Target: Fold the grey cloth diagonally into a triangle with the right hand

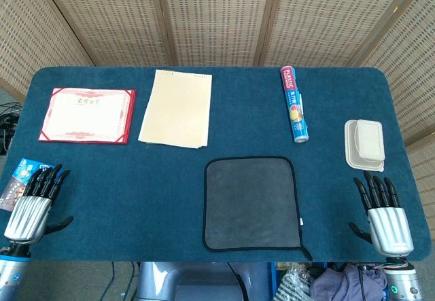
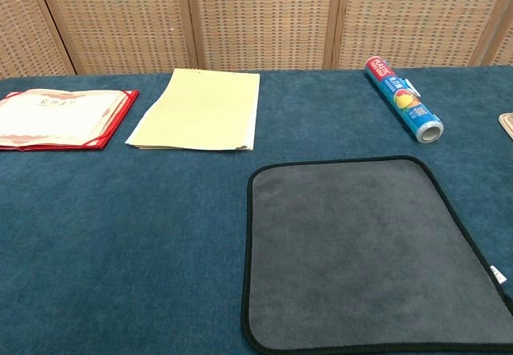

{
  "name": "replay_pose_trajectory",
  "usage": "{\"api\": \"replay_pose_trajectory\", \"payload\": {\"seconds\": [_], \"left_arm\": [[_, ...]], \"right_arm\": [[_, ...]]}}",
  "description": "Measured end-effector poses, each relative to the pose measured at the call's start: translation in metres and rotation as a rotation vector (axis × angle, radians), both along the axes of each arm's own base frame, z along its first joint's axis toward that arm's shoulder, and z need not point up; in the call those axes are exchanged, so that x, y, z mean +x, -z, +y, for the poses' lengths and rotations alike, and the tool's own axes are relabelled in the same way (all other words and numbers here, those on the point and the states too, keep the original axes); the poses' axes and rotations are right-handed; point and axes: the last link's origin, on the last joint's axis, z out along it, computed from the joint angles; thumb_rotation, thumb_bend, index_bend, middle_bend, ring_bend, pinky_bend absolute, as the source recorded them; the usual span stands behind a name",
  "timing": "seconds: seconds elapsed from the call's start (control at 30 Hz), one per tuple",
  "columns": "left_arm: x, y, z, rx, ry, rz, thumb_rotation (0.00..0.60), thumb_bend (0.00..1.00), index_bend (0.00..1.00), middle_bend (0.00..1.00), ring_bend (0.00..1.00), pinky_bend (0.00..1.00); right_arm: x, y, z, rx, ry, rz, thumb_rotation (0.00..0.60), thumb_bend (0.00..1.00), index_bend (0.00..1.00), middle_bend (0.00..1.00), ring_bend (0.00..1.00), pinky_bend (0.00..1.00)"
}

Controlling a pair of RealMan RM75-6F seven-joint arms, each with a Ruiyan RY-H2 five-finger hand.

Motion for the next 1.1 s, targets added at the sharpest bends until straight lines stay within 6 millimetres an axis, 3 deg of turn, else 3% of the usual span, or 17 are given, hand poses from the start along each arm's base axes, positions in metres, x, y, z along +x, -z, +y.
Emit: {"api": "replay_pose_trajectory", "payload": {"seconds": [1.1], "left_arm": [[0.0021, -0.0011, -0.0007, -0.004, 0.003, -0.018, 0.6, 0.16, 0.0, 0.0, 0.0, 0.0]], "right_arm": [[0.002, 0.0021, 0.0027, 0.004, 0.002, 0.006, 0.6, 0.08, 0.03, 0.0, 0.0, 0.0]]}}
